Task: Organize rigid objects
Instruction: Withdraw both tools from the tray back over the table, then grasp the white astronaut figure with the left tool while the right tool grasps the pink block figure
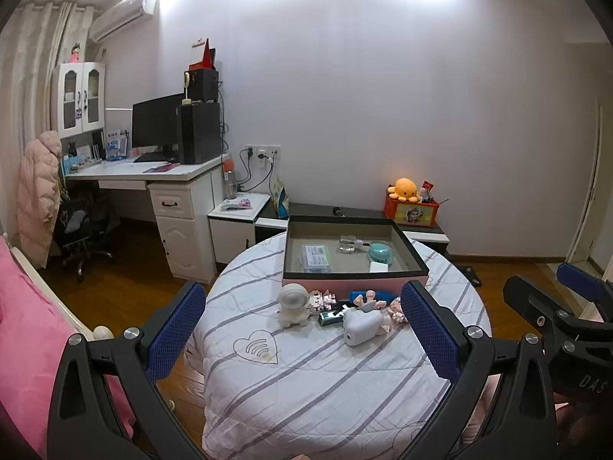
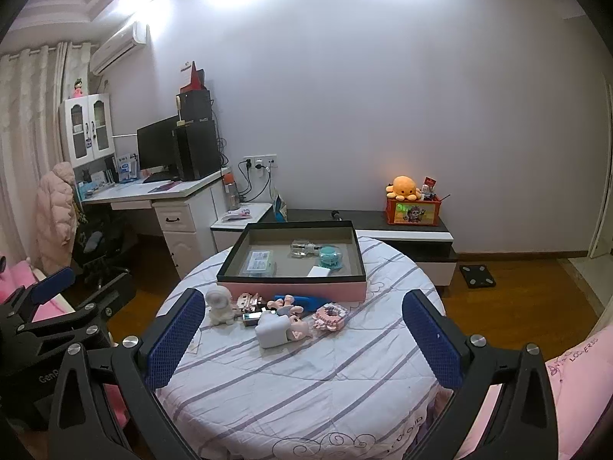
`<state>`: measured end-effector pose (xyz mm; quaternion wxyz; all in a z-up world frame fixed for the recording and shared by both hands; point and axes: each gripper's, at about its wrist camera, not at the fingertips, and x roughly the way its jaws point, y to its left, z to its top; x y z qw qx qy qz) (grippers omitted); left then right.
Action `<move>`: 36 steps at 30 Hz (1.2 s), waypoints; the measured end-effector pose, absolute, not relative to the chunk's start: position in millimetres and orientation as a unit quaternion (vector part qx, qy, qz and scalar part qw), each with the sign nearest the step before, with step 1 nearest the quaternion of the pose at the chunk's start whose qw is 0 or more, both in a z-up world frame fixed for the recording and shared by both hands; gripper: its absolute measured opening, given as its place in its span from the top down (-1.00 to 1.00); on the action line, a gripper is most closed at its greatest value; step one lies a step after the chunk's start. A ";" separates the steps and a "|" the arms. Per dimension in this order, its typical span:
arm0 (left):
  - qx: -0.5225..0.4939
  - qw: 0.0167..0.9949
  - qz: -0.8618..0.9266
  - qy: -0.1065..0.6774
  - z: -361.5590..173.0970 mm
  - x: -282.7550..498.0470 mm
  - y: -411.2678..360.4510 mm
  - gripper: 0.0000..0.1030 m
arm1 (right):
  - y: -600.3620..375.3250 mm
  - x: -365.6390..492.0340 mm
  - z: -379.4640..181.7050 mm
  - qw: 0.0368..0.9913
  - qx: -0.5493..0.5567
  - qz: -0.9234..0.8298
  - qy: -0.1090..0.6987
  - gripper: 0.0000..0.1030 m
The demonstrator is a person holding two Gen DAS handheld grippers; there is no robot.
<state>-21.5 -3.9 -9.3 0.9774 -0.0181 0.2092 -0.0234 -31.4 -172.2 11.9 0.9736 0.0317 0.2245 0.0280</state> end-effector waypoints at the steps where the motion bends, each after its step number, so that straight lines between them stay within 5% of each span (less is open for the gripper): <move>1: -0.019 0.977 -0.024 0.209 -9.6 -21.8 -3.4 -1.00 | -171.8 -31.2 11.9 0.974 0.031 0.028 0.224 -1.00; 36: -0.023 0.940 0.000 0.340 -123.2 117.8 1.8 -1.00 | -203.0 101.2 -105.8 0.925 0.021 -0.005 0.380 -1.00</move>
